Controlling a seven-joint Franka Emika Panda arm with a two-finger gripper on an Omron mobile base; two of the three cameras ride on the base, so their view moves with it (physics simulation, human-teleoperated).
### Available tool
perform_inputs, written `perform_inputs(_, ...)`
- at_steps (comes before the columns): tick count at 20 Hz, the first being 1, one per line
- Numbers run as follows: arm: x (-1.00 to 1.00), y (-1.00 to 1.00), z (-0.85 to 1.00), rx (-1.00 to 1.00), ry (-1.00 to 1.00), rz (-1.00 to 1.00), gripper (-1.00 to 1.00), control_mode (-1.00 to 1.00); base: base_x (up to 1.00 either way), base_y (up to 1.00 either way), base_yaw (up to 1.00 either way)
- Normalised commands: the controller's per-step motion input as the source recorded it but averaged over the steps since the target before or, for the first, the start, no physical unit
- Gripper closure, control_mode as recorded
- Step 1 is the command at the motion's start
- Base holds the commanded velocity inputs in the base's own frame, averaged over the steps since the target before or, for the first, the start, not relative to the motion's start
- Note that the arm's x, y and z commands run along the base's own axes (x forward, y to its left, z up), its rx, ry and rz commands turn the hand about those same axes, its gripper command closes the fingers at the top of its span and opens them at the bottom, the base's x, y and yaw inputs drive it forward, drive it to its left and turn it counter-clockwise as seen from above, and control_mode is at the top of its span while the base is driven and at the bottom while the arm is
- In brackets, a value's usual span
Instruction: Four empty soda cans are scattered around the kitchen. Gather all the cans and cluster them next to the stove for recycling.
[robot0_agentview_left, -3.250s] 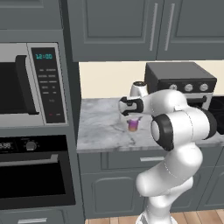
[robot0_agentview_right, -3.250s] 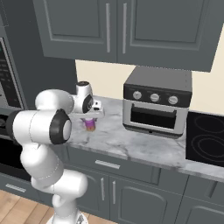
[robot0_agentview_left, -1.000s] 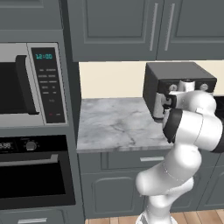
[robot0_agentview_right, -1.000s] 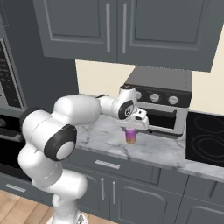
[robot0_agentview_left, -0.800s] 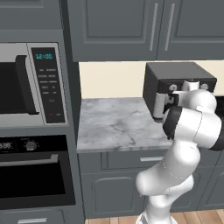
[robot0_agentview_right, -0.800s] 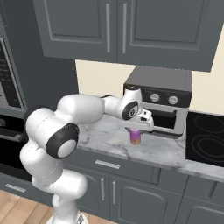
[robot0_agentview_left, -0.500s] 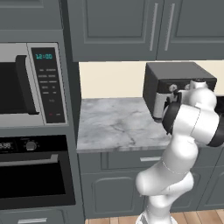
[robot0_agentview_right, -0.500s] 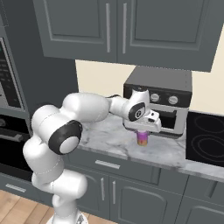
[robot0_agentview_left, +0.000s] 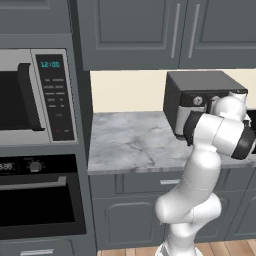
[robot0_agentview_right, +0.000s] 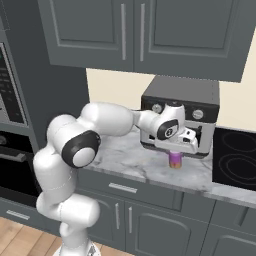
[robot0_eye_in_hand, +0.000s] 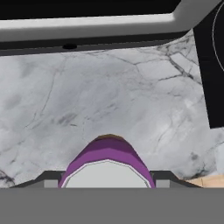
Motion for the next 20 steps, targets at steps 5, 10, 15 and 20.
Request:
perform_inputs(5, 0.00, -0.44, 0.00, 0.00, 0.00, -0.02, 1.00, -1.00, 0.00, 0.00, 0.00)
perform_inputs(10, 0.00, -0.38, -0.03, 0.00, 0.00, -0.03, 1.00, -1.00, 0.00, 0.00, 0.00)
perform_inputs(15, 0.00, -0.28, -0.09, 0.00, 0.00, -0.01, 1.00, -1.00, 0.00, 0.00, 0.00)
perform_inputs(20, 0.03, -0.23, -0.15, 0.00, 0.00, 0.00, 1.00, -1.00, 0.00, 0.00, 0.00)
